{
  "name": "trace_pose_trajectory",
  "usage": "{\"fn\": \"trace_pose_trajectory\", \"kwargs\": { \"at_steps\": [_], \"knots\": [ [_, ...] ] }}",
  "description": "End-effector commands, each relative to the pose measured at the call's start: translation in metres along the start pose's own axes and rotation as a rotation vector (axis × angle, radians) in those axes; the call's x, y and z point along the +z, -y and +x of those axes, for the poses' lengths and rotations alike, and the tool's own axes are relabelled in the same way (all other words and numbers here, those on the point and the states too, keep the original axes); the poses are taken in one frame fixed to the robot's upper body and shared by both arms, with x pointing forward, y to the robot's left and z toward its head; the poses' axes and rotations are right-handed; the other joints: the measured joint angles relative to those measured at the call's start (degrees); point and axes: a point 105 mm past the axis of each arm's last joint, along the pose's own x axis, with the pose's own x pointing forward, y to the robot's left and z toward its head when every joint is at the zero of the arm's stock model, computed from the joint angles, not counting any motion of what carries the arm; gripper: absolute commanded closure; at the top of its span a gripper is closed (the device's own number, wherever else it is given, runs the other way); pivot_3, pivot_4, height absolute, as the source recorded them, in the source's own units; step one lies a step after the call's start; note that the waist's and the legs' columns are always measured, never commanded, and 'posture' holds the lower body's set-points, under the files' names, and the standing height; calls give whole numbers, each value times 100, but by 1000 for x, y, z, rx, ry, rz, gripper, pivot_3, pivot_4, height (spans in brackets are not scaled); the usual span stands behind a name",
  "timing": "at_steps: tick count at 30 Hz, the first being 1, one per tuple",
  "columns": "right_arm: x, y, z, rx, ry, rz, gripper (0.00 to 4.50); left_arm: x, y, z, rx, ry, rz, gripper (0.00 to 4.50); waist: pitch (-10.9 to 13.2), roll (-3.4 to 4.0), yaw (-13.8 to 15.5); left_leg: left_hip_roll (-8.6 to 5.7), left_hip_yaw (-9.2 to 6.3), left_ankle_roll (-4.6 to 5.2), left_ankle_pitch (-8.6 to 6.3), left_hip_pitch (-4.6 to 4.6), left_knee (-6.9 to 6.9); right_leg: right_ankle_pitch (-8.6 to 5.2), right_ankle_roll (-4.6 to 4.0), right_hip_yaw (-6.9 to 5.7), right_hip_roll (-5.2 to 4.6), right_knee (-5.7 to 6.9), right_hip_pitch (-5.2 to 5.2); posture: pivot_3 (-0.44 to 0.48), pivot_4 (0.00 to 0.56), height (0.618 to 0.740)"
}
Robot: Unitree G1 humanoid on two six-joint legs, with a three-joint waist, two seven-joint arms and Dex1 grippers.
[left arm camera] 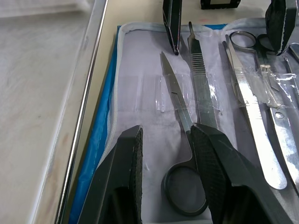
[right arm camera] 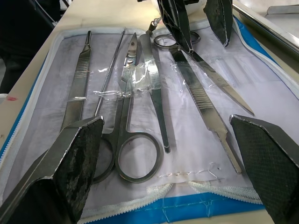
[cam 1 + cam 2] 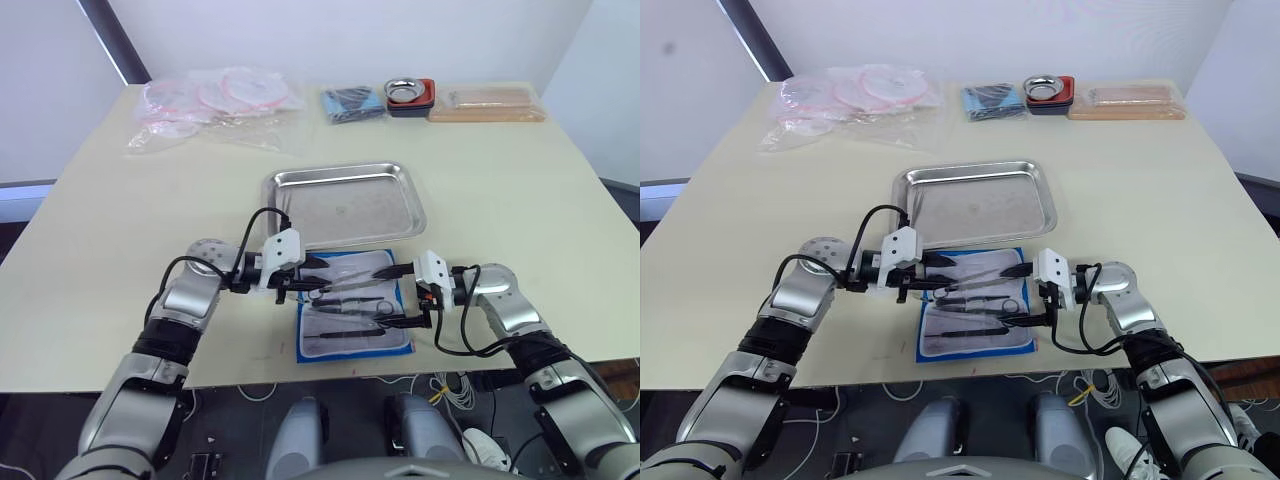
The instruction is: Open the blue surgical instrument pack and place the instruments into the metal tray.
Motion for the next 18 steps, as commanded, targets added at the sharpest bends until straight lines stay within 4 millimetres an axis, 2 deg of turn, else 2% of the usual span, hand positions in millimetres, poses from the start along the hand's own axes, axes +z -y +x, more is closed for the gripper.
{"fn": "trace_pose_trajectory", "kwargs": {
  "at_steps": [1,7,12,18],
  "knots": [
    [-40,-12,-4,-7,-127,127,0,1,5,5,-34,-5,1,2747,0,0,0,0,0,0,0,0,1,0,0,0,0,0,0,0,150,740],
    [-40,-12,-4,-8,-128,128,0,2,6,7,-39,-7,-2,2747,0,0,0,0,0,0,0,0,4,1,0,0,0,4,0,0,150,740],
    [-39,-12,-2,-8,-124,125,0,-9,4,5,-27,-59,13,2747,-2,0,-1,0,0,0,0,0,6,1,1,0,0,5,0,0,150,740],
    [-39,-12,-2,-11,-120,126,0,-9,-2,4,-27,-65,29,2747,-5,3,-3,0,-1,0,0,2,15,1,-1,1,2,16,1,0,150,740]
  ]
}}
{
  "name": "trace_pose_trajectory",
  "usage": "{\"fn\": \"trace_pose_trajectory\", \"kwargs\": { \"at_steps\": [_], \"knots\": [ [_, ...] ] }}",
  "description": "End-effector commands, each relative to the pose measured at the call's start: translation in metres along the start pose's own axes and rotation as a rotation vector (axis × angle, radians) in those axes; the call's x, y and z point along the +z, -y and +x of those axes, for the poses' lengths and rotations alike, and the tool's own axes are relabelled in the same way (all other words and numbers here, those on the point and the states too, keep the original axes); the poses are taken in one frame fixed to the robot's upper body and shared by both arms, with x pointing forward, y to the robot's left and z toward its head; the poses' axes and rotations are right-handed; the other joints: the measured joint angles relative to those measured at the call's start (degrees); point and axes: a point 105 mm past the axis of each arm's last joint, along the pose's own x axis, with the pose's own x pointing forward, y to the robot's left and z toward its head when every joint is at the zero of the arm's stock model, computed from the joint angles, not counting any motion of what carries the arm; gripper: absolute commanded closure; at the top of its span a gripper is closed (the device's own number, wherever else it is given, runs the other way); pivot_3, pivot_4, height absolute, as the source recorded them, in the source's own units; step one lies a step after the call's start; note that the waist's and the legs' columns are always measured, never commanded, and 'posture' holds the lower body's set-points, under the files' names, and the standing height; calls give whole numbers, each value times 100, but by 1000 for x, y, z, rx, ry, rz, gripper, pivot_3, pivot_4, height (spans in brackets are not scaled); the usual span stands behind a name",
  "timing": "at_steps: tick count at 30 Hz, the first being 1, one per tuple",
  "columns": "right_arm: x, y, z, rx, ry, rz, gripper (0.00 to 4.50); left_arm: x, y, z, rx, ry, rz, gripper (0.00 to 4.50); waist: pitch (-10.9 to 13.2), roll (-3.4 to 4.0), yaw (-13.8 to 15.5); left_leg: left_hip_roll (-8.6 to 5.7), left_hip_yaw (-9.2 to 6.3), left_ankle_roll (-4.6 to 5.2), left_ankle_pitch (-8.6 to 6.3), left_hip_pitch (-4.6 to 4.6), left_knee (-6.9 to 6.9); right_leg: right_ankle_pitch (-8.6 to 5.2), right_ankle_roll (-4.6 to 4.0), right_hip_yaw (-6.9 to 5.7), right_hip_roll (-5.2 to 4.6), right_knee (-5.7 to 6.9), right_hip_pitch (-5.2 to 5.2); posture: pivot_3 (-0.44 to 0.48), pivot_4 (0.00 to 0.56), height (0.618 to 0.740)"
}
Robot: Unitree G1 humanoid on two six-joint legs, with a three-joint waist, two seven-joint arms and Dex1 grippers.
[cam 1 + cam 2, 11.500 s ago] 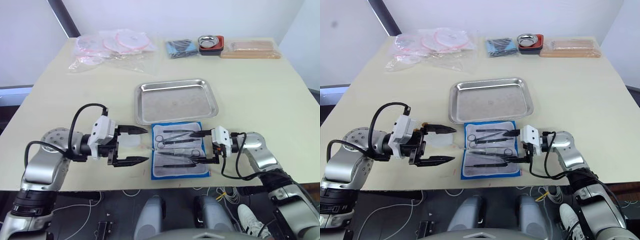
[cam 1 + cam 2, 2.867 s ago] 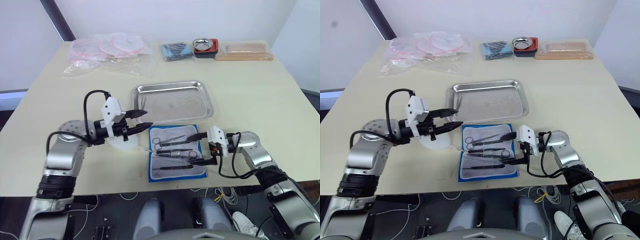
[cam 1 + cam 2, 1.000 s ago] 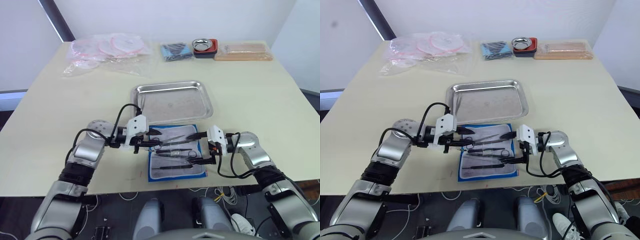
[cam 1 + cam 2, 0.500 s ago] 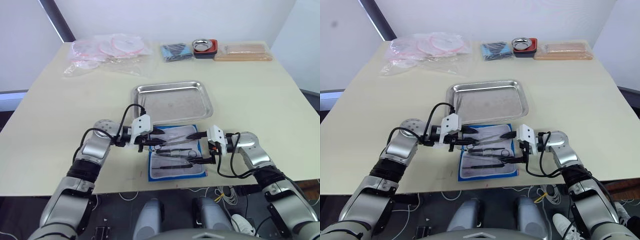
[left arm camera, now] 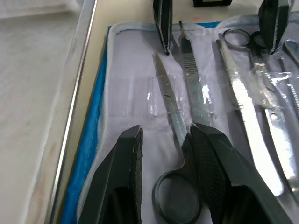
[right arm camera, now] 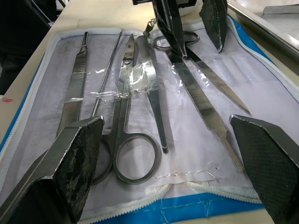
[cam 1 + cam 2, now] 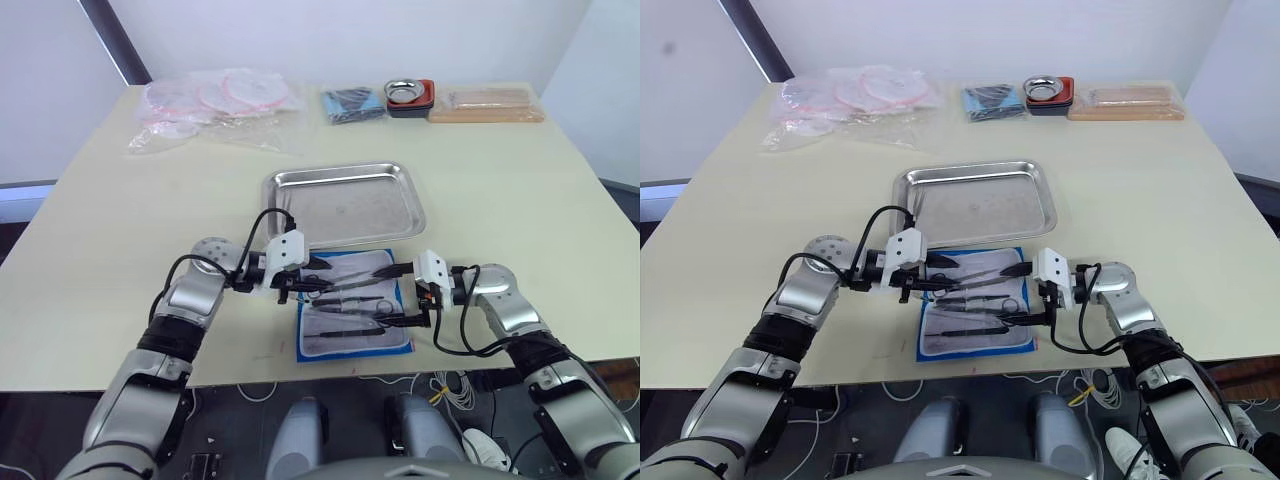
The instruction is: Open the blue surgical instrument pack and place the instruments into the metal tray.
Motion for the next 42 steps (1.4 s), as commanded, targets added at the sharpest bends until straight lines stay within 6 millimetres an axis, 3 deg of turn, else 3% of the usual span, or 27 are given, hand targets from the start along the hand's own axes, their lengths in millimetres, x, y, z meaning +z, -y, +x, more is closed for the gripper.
{"fn": "trace_pose_trajectory", "kwargs": {
  "at_steps": [1,2,3,6,14,18,25,42],
  "knots": [
    [-38,-13,-3,4,-123,121,0,-8,4,2,-30,-39,0,2747,-1,2,-1,0,0,0,0,0,1,0,0,0,0,1,0,0,150,740],
    [-38,-14,-3,4,-122,121,0,-8,6,2,-40,-39,3,2747,-2,2,-1,0,0,0,0,0,1,0,0,0,0,1,0,0,150,740],
    [-38,-14,-3,4,-122,122,0,-8,8,3,-51,-38,3,3302,-6,5,0,0,0,0,0,0,1,0,0,0,0,1,0,0,150,740],
    [-38,-14,-3,2,-122,123,0,-5,9,3,-62,-28,-1,4362,-11,9,1,0,0,0,0,0,3,0,0,0,0,2,0,0,150,740],
    [-38,-13,-4,-2,-121,125,0,1,3,1,-49,-29,-2,4362,-12,9,0,0,-1,0,0,-1,5,0,0,0,1,3,0,0,150,740],
    [-38,-13,-3,1,-119,128,0,17,3,2,-81,22,-48,4362,-12,9,-2,0,-1,0,0,-2,5,0,0,0,2,3,0,0,150,740],
    [-40,-17,-1,21,-133,138,0,30,-1,-4,-85,-22,-65,4362,-11,9,-7,0,-3,0,0,-4,8,0,1,-1,3,3,-1,0,150,740],
    [-42,-19,2,20,-132,143,0,41,-8,-19,-109,-178,-33,4362,-10,10,-30,6,-6,0,0,-5,9,-1,0,1,14,4,-2,0,150,740]
  ]
}}
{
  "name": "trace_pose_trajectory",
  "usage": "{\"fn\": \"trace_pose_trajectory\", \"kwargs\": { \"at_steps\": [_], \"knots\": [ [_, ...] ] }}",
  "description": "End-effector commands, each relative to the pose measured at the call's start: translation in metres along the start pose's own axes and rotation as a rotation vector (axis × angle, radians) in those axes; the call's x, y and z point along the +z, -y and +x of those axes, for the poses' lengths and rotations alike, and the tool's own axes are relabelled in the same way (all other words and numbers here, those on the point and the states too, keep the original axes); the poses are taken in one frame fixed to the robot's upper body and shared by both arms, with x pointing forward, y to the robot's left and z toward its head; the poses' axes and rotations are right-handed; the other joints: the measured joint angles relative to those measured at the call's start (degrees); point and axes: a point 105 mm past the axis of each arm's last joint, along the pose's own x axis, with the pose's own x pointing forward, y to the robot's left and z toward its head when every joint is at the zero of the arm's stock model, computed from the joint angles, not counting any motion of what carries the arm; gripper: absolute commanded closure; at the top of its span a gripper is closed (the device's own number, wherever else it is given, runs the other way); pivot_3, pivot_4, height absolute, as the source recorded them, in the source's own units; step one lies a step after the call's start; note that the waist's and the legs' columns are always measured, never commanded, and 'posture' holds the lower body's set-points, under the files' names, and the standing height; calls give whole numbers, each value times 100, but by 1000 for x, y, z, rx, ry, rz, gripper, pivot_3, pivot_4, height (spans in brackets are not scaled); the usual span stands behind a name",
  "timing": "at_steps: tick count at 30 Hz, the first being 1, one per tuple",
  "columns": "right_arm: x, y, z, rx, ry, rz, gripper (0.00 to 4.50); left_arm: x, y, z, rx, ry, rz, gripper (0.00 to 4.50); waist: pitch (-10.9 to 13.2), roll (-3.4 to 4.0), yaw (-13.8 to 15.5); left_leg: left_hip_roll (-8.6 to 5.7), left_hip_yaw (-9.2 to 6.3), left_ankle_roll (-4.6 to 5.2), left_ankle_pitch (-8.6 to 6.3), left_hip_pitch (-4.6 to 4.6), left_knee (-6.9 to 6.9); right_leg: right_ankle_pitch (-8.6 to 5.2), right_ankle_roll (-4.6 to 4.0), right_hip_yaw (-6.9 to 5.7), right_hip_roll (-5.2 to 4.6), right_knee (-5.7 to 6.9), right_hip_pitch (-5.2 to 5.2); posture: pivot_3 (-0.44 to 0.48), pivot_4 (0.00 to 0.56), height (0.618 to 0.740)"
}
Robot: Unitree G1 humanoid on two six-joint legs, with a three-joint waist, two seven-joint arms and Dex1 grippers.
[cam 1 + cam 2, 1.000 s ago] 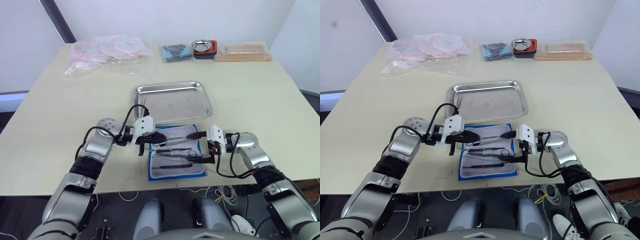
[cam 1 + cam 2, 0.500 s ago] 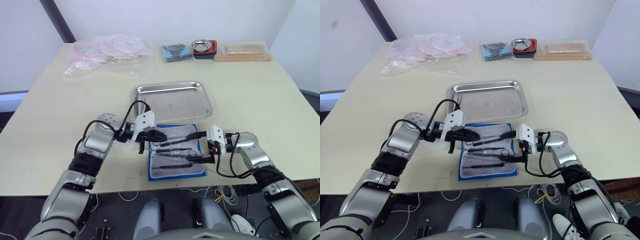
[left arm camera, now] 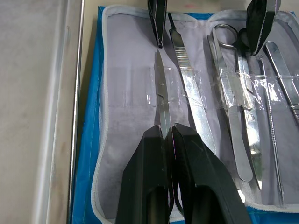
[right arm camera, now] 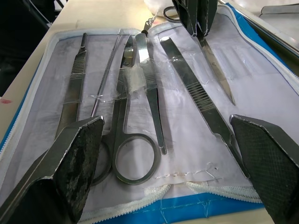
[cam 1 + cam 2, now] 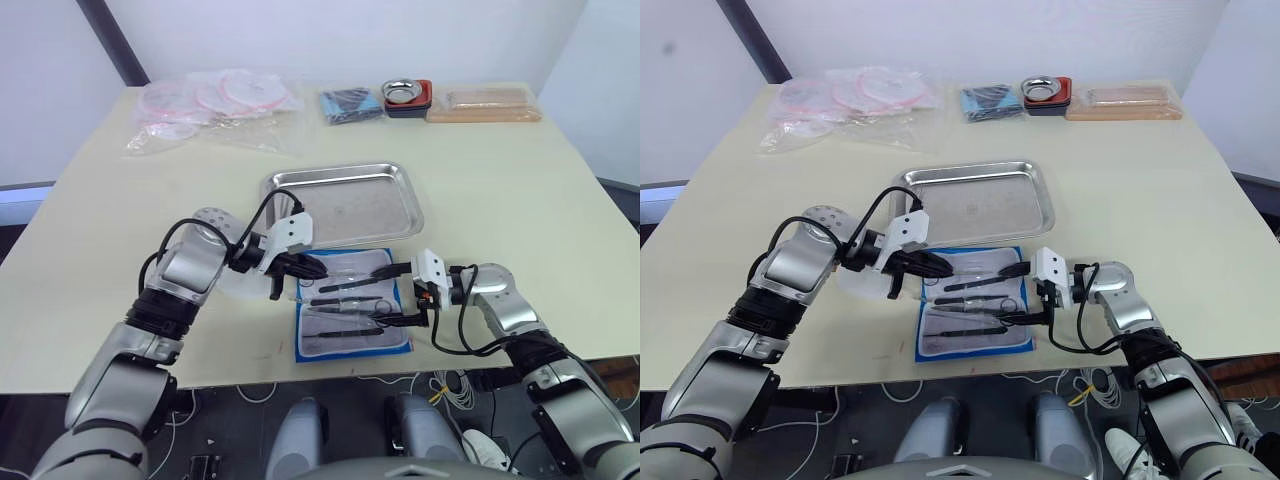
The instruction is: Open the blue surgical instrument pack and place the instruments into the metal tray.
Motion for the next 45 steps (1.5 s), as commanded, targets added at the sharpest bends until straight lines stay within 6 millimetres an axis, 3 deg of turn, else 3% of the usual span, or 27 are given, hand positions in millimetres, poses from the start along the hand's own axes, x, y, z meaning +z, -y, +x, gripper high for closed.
{"fn": "trace_pose_trajectory", "kwargs": {
  "at_steps": [1,10,19,26,30,34,38,45],
  "knots": [
    [-41,-17,0,16,-130,133,0,17,-2,-10,8,-5,52,4362,0,0,1,0,0,0,0,0,0,0,0,0,0,0,0,0,150,740],
    [-41,-17,1,18,-132,135,0,11,-1,-26,7,-61,49,4362,0,0,-1,2,-2,0,0,0,0,-1,-1,1,5,1,0,0,150,740],
    [-42,-18,4,24,-131,136,0,4,3,-54,25,-121,56,4362,1,0,-4,8,-2,0,0,1,0,-5,-9,2,11,2,-1,0,150,740],
    [-42,-19,4,29,-132,134,0,8,11,-72,22,-128,38,4362,1,-1,-8,17,1,0,0,3,0,-14,-25,6,20,7,-2,0,150,740],
    [-43,-19,3,28,-134,135,0,14,3,-79,101,-87,21,4362,1,-1,-6,18,0,0,0,4,1,-15,-25,6,21,11,-2,0,150,740],
    [-44,-20,3,32,-138,137,0,29,-20,-74,276,36,-27,4362,-1,-7,5,18,-3,0,0,4,7,-15,-25,5,22,17,-1,0,150,740],
    [-45,-19,3,32,-140,138,0,44,-36,-56,422,160,-141,4362,-1,-7,2,17,1,0,0,4,16,-13,-23,10,22,30,-2,0,150,740],
    [-44,-18,3,32,-142,135,0,49,-62,-37,661,265,-337,4362,1,-8,-2,15,-4,0,0,8,24,-1,0,10,24,50,-2,0,150,740]
  ]
}}
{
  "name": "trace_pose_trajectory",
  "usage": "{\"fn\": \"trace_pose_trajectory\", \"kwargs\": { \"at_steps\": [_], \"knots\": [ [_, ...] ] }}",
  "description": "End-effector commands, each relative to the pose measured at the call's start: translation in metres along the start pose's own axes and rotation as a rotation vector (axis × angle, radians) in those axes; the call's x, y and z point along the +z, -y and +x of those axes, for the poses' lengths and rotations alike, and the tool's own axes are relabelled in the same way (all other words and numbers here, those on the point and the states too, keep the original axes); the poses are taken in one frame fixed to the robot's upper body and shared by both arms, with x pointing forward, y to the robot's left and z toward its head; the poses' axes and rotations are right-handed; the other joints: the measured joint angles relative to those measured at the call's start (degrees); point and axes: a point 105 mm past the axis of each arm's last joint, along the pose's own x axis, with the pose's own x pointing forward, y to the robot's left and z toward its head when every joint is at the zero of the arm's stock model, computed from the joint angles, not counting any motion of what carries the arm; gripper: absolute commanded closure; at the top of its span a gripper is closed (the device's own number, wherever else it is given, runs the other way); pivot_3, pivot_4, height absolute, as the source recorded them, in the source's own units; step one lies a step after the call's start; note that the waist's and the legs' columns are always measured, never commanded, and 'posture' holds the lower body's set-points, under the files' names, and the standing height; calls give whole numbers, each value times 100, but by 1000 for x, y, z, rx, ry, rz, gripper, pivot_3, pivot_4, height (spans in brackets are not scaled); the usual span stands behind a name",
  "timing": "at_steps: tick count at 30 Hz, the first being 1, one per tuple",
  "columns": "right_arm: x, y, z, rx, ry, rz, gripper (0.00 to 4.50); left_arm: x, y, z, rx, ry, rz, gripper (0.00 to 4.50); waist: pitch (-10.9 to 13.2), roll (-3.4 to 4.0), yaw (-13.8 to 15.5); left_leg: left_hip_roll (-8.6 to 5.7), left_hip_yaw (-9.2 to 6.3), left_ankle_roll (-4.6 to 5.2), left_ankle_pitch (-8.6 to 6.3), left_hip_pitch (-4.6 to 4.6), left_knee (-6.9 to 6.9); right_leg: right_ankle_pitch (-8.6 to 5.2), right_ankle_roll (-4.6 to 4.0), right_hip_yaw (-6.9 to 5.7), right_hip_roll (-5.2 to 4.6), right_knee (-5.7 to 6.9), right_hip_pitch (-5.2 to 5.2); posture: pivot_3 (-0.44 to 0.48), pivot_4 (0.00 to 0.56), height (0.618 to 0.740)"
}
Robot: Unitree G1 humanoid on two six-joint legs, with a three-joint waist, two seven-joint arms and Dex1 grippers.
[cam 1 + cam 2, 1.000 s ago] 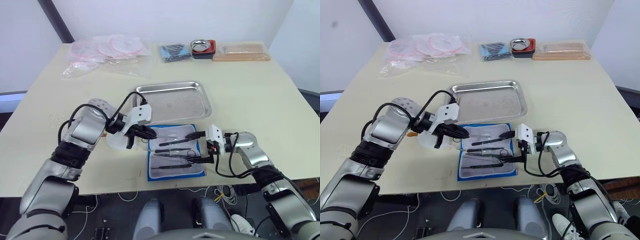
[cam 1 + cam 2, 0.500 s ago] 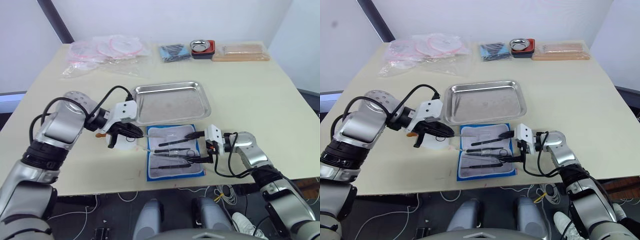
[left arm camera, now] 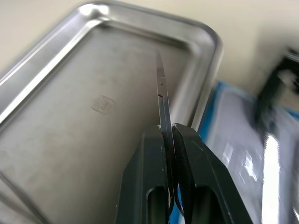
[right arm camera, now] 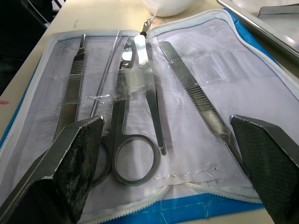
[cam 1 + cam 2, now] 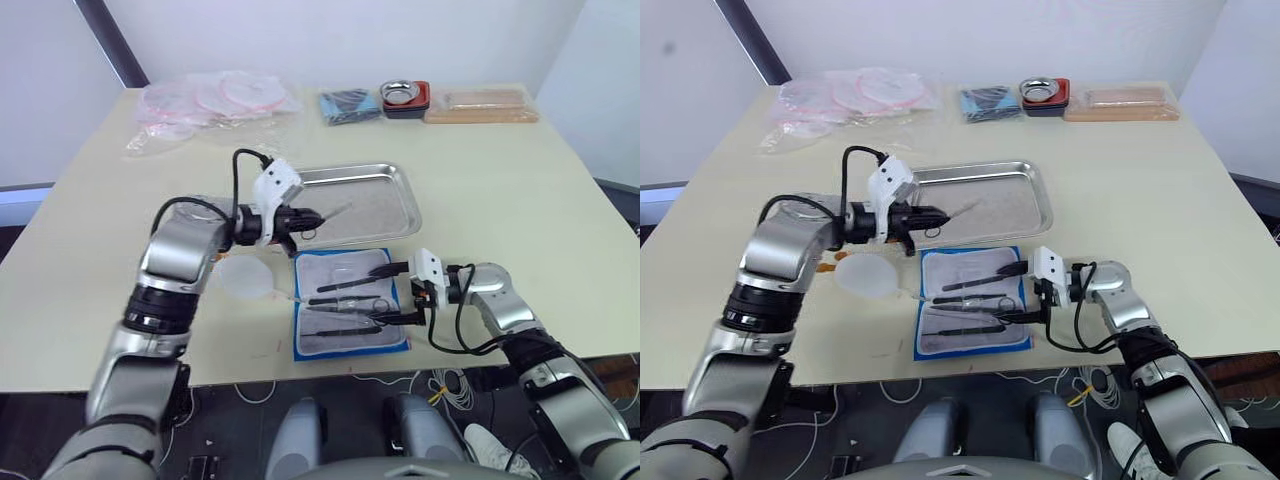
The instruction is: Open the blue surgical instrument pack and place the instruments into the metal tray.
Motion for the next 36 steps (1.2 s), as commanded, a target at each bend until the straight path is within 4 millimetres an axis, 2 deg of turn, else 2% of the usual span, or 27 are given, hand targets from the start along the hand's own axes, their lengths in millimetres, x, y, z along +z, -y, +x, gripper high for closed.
{"fn": "trace_pose_trajectory", "kwargs": {
  "at_steps": [1,4,8,15,27,34,36],
  "knots": [
    [-44,-20,-2,38,-143,131,0,16,-14,3,180,85,-6,4362,0,0,3,0,-2,0,0,1,-1,0,0,-1,0,0,0,0,150,740],
    [-47,-21,-1,35,-148,130,0,13,-18,18,312,125,-70,4362,-2,-1,9,-2,-3,0,0,1,1,1,1,0,-2,0,3,0,150,740],
    [-46,-22,-2,33,-147,131,0,0,-22,36,502,105,-148,4362,-3,-1,7,-6,-3,-1,0,2,2,1,1,3,-4,1,3,0,150,740],
    [-47,-20,-4,26,-148,129,0,-11,-31,42,755,86,-229,4362,-3,-2,14,-9,-7,-1,0,2,2,2,1,0,-5,3,3,0,150,740],
    [-46,-18,-5,20,-147,125,0,-45,-40,34,853,-39,-396,4362,-4,-3,2,-19,-8,-2,0,2,2,2,3,0,-12,2,4,0,150,740],
    [-46,-17,-6,17,-150,122,0,-45,-39,35,841,-25,-451,4362,-6,-3,-3,-25,-11,-4,0,7,2,1,3,-4,-18,-2,17,0,150,740],
    [-46,-17,-7,17,-151,122,0,-45,-38,35,840,-22,-458,3638,-7,-3,-5,-28,-11,-4,0,7,2,1,3,-4,-22,-4,19,0,150,740]
  ]
}}
